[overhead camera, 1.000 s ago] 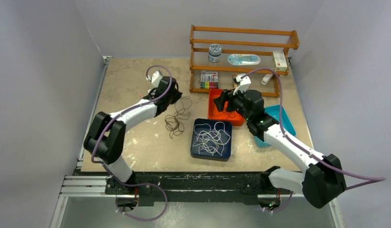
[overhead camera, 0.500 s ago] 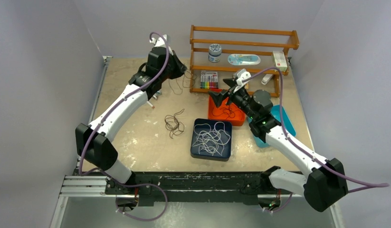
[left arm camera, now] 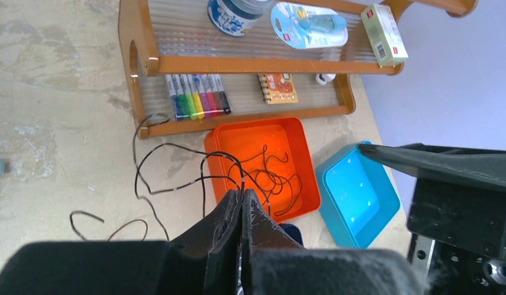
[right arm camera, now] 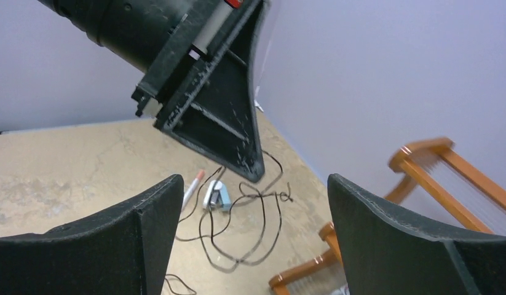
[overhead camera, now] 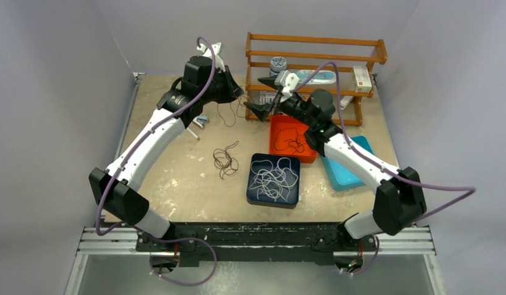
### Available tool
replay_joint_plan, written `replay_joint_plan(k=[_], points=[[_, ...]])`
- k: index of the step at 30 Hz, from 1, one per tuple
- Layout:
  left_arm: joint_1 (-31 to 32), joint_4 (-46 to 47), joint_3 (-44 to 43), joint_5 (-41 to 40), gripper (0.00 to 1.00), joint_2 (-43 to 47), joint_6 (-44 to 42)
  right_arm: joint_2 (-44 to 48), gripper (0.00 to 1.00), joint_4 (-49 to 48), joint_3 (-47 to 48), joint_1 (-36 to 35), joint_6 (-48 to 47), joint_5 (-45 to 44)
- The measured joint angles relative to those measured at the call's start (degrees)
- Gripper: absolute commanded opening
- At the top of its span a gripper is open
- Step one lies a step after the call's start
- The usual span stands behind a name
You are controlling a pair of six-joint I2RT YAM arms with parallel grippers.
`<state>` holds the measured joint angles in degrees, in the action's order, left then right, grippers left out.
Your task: Untangle the cables
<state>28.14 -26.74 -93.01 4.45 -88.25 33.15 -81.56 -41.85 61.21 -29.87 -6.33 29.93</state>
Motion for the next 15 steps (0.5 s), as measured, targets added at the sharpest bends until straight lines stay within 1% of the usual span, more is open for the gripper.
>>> replay_joint_plan(k=[6, 8, 10, 12, 15], points=[[0.0, -2.36, -0.48, 2.47, 0.0, 0.0, -1.31, -7.06, 0.72, 1.33, 5.11, -2.08, -1.66, 3.06], [0.0, -2.75, -0.94, 2.93, 0.0, 0.0, -1.33, -9.16, 0.67, 1.81, 5.75, -2.29, -1.88, 3.67], [0.0, -3.04, -1.62, 3.52, 0.0, 0.02, -1.33, -10.84, 0.59, 2.32, 5.75, -2.34, -1.95, 3.89], [0.0, -3.26, -2.56, 4.39, 0.0, 0.17, -1.33, -12.7, 0.53, 2.58, 5.75, -2.34, -1.86, 3.91], [0.0, -3.41, -3.93, 5.64, 0.0, 0.83, -1.33, -14.75, 0.47, 2.56, 5.75, -2.34, -1.49, 3.76]])
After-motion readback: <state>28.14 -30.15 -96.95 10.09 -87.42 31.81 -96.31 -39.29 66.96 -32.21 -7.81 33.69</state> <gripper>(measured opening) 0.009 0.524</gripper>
